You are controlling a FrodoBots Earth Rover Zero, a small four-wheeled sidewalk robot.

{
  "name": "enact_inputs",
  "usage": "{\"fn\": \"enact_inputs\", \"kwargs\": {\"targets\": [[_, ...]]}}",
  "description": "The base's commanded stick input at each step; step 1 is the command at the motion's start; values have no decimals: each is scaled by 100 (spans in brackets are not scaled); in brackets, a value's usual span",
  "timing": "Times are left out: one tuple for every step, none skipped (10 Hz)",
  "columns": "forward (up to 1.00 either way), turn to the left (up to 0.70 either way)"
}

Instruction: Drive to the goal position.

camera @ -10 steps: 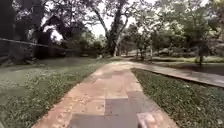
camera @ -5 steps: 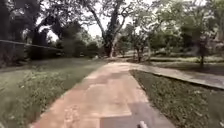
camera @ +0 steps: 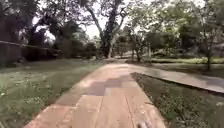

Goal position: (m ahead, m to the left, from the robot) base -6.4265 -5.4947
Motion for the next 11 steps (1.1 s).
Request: {"fn": "enact_inputs", "kwargs": {"targets": [[100,0],[100,-6],[100,-32],[100,-37],[100,-33],[100,-7],[100,0],[100,0],[100,0],[100,-9],[100,-30]]}}
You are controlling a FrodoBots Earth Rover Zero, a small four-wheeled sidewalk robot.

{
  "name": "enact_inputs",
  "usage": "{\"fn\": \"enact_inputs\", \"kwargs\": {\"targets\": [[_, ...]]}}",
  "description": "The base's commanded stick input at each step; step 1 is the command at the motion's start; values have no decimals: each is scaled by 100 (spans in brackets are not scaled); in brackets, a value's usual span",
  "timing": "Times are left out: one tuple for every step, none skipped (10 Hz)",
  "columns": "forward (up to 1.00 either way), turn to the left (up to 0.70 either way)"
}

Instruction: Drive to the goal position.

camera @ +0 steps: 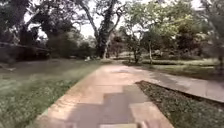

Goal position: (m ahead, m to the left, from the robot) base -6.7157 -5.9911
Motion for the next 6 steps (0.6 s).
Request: {"fn": "enact_inputs", "kwargs": {"targets": [[100,-24],[100,-10],[100,-1],[100,0],[100,0],[100,0]]}}
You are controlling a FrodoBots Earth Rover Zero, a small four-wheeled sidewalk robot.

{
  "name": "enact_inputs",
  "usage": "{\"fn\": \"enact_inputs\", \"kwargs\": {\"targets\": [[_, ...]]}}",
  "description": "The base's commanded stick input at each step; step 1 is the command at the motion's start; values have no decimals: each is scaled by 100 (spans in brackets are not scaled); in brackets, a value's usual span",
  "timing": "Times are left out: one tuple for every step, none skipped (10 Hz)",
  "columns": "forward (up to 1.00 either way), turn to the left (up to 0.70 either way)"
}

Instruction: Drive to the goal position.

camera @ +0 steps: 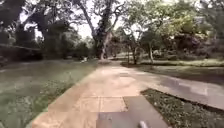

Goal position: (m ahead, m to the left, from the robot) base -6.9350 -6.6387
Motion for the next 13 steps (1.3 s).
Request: {"fn": "enact_inputs", "kwargs": {"targets": [[100,-17],[100,-34],[100,-36],[100,-36],[100,-36],[100,-36],[100,-36],[100,-36],[100,-36],[100,-36],[100,-36],[100,-36],[100,-36]]}}
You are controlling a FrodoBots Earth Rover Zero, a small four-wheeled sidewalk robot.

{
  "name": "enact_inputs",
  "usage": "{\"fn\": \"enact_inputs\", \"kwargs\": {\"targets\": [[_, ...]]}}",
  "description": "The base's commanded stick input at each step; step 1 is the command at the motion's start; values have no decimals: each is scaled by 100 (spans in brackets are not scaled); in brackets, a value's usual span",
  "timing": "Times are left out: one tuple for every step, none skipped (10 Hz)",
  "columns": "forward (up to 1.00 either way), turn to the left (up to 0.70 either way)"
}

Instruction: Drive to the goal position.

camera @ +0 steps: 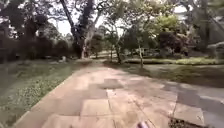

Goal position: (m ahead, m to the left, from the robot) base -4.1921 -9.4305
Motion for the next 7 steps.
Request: {"fn": "enact_inputs", "kwargs": {"targets": [[100,-36],[100,-36],[99,-36],[97,-35],[97,-34],[97,-34],[97,-35]]}}
